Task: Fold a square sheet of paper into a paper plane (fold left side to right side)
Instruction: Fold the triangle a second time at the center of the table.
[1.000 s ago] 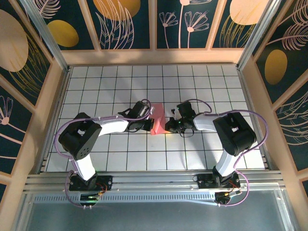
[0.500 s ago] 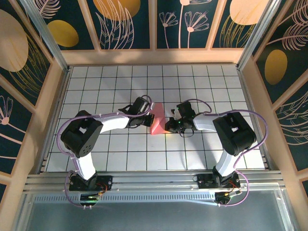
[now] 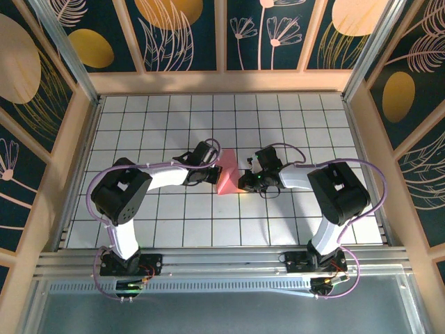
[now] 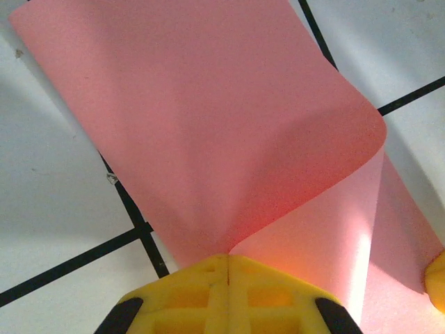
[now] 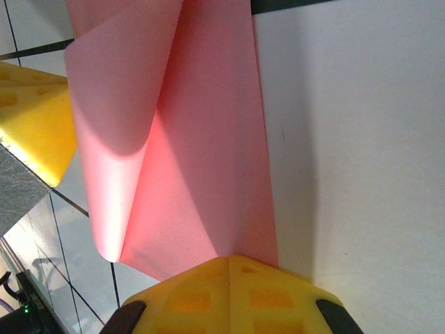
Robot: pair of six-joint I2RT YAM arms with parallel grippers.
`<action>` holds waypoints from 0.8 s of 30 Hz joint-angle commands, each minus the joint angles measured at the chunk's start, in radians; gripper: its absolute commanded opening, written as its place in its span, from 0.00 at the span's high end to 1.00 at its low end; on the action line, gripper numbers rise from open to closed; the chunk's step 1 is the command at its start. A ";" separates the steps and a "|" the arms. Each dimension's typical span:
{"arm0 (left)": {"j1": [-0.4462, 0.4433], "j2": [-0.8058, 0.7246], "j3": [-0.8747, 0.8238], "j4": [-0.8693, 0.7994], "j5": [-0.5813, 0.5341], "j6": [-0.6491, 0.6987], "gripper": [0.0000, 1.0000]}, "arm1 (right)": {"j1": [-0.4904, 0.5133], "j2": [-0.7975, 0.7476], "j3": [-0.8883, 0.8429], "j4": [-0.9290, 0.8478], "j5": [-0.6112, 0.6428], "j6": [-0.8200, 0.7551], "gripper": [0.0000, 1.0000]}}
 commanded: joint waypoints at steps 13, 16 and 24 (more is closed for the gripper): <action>0.008 0.030 0.026 -0.035 -0.035 0.030 1.00 | 0.015 0.046 -0.006 -0.071 0.039 -0.019 1.00; 0.008 0.036 0.026 -0.029 -0.028 0.029 1.00 | 0.015 0.047 -0.006 -0.071 0.038 -0.019 1.00; 0.008 0.061 0.024 -0.024 -0.022 0.032 1.00 | 0.015 0.035 0.005 -0.059 0.012 -0.017 1.00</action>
